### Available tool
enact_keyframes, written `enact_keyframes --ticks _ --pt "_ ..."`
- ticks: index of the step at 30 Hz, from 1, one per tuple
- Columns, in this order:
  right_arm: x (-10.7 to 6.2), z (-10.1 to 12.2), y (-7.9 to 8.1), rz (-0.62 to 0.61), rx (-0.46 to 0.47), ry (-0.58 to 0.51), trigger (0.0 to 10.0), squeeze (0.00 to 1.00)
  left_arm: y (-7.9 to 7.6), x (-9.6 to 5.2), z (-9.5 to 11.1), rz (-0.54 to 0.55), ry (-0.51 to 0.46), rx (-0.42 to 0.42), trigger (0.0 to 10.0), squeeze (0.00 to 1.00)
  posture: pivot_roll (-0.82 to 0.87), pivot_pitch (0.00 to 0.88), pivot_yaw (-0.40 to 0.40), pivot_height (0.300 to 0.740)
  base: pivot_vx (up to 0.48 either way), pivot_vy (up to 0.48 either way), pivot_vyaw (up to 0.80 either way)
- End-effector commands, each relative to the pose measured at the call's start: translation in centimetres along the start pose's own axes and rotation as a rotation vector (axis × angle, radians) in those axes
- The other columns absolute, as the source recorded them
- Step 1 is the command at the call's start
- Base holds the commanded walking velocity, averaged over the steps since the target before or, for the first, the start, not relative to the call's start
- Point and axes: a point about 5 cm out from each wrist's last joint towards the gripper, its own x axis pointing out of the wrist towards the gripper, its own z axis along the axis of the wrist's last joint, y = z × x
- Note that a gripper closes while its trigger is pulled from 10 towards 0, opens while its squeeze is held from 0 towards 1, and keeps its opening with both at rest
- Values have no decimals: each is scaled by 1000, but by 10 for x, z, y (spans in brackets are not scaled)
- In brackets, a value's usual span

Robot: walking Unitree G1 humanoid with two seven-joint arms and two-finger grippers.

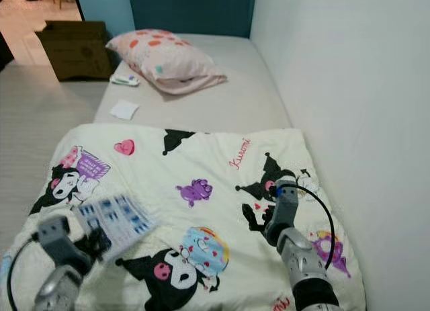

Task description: Clean up the room

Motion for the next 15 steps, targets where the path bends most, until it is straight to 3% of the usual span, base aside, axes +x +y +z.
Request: enact_keyframes --ticks 1,2,3,4,5,6,13,14,15 --pt "-1 -2 -3 -7 -6 4 10000 0 -13 10 24 -95 -96 -29 0 0 107 10 -81 652 0 0 0" --pt "-1 -2 -5 -18 -10 8 10000 0 -25 15 32 -180 -116 -64 2078 0 108 12 -81 656 0 0 0" --pt "-1 -2 -5 -18 -10 8 10000 0 -25 15 32 -180 -116 -64 2078 0 108 12 -81 656 0 0 0" --pt "-2 -3 -7 -28 -12 9 10000 0 -34 17 37 -245 -125 -87 3961 0 108 12 -81 661 0 0 0" --pt "-2 -2 -9 -38 -9 7 10000 0 -41 18 39 -302 -123 -110 7373 0 106 15 -73 666 0 0 0" --pt "-2 -1 -11 -48 -6 2 10000 0 -47 18 37 -352 -105 -126 10000 0 102 15 -68 671 0 0 0" --pt "-6 1 -21 -81 4 -12 10000 0 -56 14 12 -389 13 -144 10000 0 92 18 -62 690 0 0 0" --pt "-7 0 -23 -91 7 -13 10000 0 -59 11 -7 -383 120 -93 10000 0 94 18 -64 700 -480 0 0" --pt "-7 0 -23 -91 7 -13 10000 0 -59 11 -7 -383 120 -93 10000 0 94 18 -64 700 -480 0 0"
